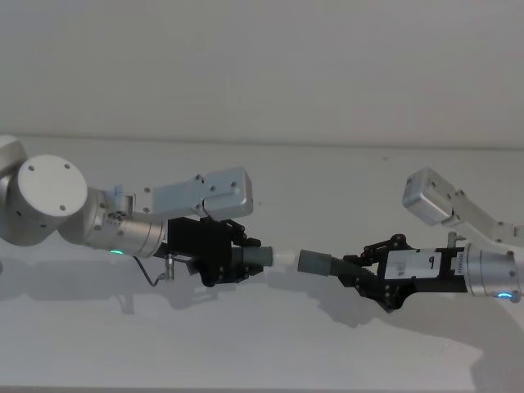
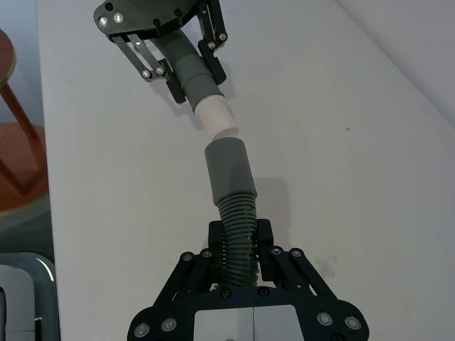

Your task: Use both hands to pick up one end of the pipe from the table, align the ends, and insert them.

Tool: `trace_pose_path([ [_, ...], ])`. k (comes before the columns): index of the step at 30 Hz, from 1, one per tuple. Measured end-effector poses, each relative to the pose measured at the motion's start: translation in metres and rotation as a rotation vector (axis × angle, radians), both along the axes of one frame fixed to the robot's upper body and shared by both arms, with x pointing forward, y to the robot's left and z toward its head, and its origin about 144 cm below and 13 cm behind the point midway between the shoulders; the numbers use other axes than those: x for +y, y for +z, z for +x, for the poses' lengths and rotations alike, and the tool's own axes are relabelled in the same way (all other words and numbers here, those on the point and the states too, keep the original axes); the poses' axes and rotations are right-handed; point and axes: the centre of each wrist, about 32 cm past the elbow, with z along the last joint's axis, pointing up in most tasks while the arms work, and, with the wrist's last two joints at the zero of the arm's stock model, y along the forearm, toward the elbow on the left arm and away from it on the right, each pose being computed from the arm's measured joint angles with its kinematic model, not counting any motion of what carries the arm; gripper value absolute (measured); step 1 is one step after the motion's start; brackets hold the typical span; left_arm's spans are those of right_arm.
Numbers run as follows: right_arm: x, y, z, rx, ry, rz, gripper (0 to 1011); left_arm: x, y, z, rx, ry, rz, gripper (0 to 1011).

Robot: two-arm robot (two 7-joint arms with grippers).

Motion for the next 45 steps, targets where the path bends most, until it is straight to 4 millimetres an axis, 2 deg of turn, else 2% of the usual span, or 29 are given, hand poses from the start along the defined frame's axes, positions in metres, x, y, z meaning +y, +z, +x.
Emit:
trace_pose_path([
  [45, 0.001, -0.005, -0.001, -0.013, -0.004, 0.016, 274, -0.004, 0.003, -0.011, 0.010, 0.017, -0.012, 365],
])
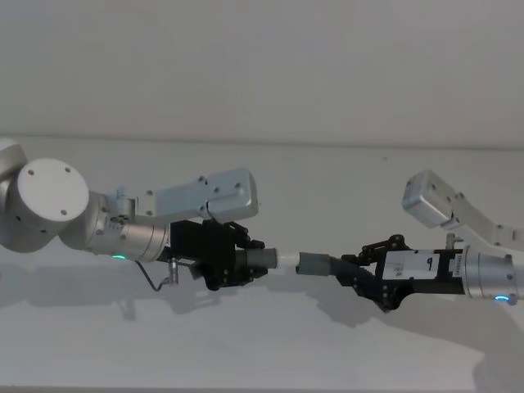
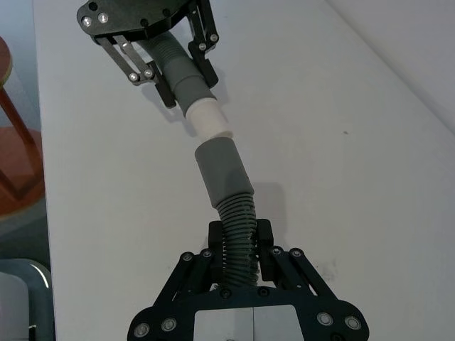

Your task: Use both hands to pick up one end of the pipe from the table, align the ends, and insert them.

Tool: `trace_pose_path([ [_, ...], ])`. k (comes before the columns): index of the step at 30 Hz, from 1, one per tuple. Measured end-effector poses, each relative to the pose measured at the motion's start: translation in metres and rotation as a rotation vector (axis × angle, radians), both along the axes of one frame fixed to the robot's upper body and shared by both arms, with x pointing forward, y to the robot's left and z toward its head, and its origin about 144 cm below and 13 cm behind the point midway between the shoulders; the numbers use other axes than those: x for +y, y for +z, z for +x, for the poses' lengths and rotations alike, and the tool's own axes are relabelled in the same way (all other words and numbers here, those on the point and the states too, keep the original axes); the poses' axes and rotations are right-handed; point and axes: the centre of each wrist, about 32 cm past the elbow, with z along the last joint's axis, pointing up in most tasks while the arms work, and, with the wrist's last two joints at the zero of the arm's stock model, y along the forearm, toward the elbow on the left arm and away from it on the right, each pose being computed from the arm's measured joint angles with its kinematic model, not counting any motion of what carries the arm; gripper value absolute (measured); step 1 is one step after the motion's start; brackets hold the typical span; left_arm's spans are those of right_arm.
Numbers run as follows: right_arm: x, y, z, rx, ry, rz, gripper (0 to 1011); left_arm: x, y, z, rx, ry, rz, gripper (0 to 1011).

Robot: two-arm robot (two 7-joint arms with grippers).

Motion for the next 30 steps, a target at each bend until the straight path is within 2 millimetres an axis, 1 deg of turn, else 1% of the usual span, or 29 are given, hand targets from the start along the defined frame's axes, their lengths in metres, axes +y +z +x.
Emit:
trace_pose_path([
  [30, -0.0048, 0.0045, -0.0040, 0.068, -0.011, 0.087, 274, -0.0067, 0.0014, -0.0068, -0.010, 0.044, 0.009, 365],
])
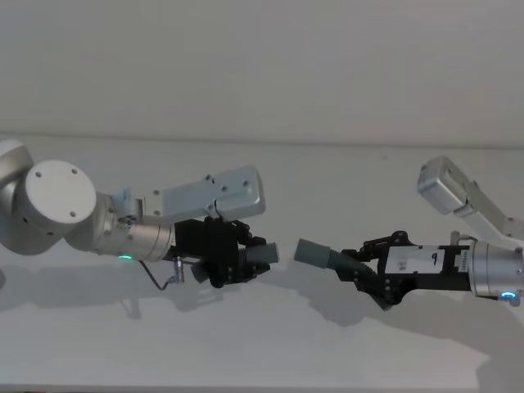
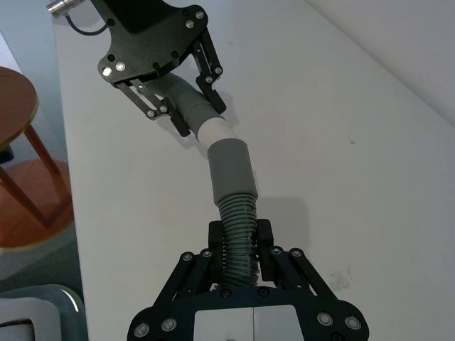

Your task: Use both hands to pick up one end of the pipe from the table, align the ends, and insert them.

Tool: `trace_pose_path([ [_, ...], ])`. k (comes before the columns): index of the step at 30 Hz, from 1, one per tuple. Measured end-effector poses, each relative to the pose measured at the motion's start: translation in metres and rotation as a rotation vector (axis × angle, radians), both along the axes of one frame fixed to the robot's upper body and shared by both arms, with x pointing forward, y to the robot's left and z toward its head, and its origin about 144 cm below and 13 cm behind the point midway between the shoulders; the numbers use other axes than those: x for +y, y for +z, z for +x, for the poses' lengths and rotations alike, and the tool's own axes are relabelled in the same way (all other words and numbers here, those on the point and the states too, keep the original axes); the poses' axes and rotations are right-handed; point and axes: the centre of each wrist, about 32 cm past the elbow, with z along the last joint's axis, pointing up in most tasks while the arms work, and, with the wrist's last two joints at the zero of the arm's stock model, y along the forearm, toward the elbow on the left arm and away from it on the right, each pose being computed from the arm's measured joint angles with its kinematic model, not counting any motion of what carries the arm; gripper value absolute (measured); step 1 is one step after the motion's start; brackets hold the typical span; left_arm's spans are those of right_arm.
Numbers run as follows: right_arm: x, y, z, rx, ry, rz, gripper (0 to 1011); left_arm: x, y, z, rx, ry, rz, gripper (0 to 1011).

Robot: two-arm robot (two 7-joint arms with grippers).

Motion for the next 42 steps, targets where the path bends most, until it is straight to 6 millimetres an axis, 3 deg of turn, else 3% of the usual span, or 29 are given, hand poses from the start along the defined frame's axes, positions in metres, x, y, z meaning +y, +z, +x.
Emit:
trace_pose_path([
  [42, -0.0027, 0.0016, 0.0049, 0.009, 0.019, 0.011, 274, -0.0070, 0.0047, 0.0093, 0.003, -0.110, 0.027, 365],
])
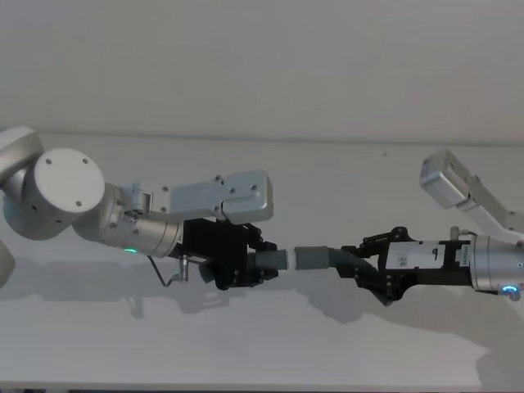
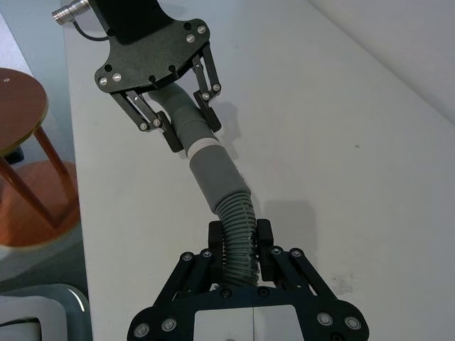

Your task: Use both hands to pick up one end of the pipe from the table, align the ends, and insert them.

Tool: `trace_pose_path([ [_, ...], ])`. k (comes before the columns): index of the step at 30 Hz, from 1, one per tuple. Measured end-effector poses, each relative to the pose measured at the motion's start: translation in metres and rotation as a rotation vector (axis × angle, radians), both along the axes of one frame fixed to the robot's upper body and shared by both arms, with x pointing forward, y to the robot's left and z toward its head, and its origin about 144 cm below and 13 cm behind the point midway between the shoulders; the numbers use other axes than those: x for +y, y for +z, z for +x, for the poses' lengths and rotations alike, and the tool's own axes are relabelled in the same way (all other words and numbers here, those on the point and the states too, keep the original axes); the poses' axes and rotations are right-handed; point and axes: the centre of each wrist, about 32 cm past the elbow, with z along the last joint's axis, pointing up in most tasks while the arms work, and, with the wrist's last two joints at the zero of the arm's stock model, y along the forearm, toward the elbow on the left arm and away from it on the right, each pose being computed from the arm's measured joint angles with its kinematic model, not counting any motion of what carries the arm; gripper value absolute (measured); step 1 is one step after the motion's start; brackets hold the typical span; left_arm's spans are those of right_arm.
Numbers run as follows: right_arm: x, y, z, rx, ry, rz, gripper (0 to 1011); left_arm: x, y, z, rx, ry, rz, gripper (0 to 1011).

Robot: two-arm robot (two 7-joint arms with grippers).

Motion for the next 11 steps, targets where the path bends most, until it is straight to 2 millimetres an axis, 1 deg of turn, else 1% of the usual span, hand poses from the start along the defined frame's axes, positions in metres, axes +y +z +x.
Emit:
trace_pose_path([
  [11, 0.0004, 0.0001, 0.0007, 0.001, -0.001, 0.000, 274, -0.0002, 0.0004, 0.0015, 0.004, 0.000, 0.005, 365],
])
